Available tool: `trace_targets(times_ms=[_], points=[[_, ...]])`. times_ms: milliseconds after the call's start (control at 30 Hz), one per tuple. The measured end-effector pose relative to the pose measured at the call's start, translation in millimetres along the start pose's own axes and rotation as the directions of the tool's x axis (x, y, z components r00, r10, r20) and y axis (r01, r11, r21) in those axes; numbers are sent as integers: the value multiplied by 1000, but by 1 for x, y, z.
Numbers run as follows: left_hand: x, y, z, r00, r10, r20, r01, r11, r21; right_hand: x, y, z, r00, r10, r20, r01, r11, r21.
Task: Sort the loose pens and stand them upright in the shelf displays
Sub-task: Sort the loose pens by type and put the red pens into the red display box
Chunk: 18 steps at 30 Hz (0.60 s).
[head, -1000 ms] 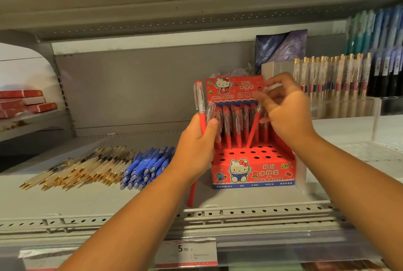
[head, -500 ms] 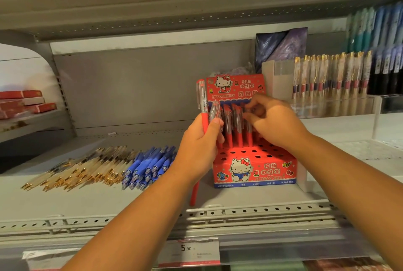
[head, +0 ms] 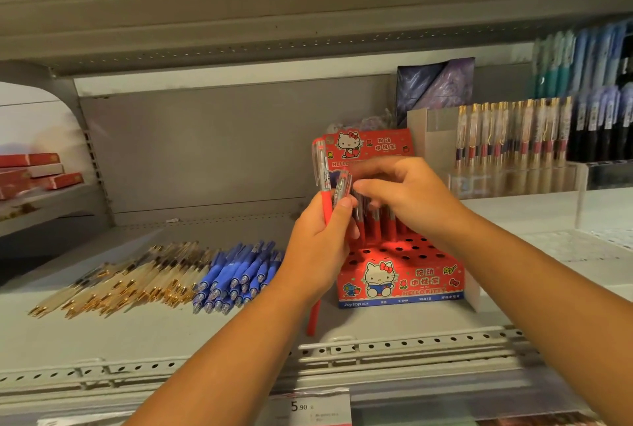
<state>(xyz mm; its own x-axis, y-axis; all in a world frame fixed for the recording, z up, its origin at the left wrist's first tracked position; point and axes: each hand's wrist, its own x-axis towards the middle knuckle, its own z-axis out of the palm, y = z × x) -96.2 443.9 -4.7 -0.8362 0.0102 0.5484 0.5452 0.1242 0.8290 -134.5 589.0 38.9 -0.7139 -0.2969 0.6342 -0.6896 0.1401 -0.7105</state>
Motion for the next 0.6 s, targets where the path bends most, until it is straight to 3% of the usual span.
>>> trace_targets(times_ms=[133, 333, 600], points=[[1, -3, -1, 1000, -4, 2, 4, 1000, 30, -1, 2, 9, 996, 88, 24, -91, 988, 124], [5, -4, 0, 995, -98, -12, 94, 981, -169, -3, 2, 7, 980, 197, -2, -187, 931, 315], [9, -8, -3, 983, -84, -162, 82, 996, -21, 0, -8, -10, 952, 232, -198, -122, 884, 451]])
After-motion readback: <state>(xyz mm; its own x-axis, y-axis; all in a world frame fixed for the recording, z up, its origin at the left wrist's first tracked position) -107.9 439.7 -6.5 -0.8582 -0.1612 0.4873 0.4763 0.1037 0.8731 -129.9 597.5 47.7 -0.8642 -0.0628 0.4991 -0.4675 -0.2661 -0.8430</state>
